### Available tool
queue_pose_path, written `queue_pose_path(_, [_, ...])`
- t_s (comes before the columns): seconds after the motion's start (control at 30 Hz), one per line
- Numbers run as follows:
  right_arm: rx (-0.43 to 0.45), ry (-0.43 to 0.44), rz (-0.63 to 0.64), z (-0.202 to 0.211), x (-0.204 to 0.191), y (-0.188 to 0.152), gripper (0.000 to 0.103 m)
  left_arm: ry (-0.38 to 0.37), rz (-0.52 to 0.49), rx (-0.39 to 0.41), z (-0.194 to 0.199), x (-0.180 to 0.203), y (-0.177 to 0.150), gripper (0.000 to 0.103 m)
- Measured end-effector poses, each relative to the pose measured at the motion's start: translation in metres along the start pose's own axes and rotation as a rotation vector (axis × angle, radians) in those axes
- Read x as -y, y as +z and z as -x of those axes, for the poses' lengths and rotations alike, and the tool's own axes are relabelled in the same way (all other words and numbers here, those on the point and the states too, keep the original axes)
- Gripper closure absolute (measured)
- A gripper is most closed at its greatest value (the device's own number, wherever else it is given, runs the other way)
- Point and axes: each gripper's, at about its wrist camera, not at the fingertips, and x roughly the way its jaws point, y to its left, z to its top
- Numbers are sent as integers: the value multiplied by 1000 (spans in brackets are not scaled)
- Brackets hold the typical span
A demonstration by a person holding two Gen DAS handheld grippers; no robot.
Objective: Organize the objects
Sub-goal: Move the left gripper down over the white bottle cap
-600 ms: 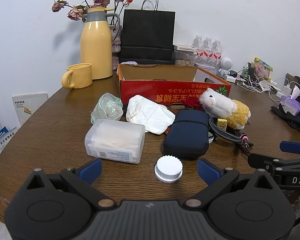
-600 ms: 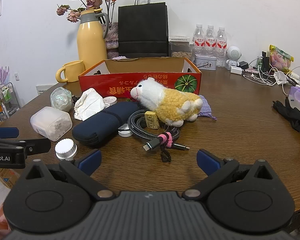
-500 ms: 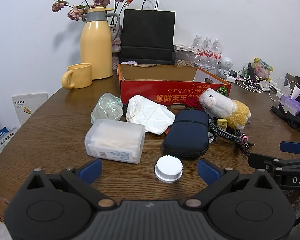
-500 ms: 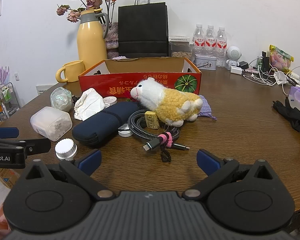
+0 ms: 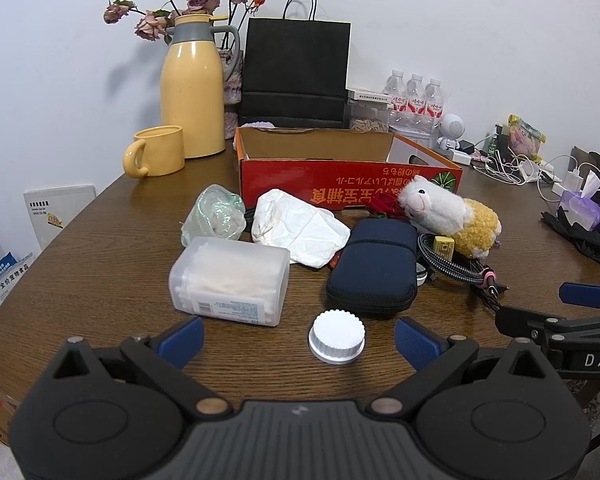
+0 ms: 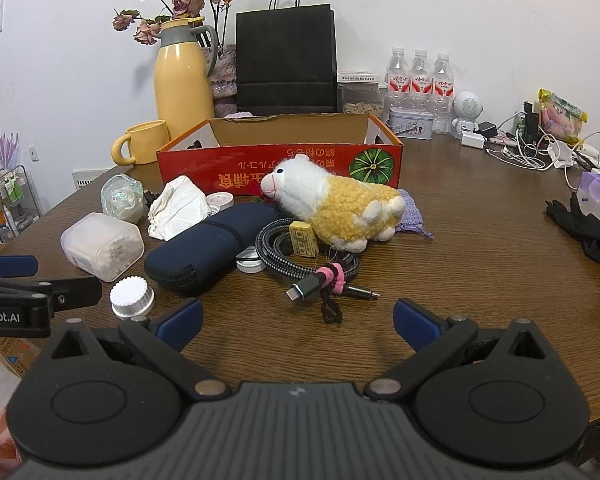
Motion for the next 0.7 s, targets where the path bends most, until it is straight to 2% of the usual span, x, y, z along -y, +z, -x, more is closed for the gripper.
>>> queue_pose_path(0.7, [-1,1,-1,0,0,0,0,-3,2,0,0,1,-1,2])
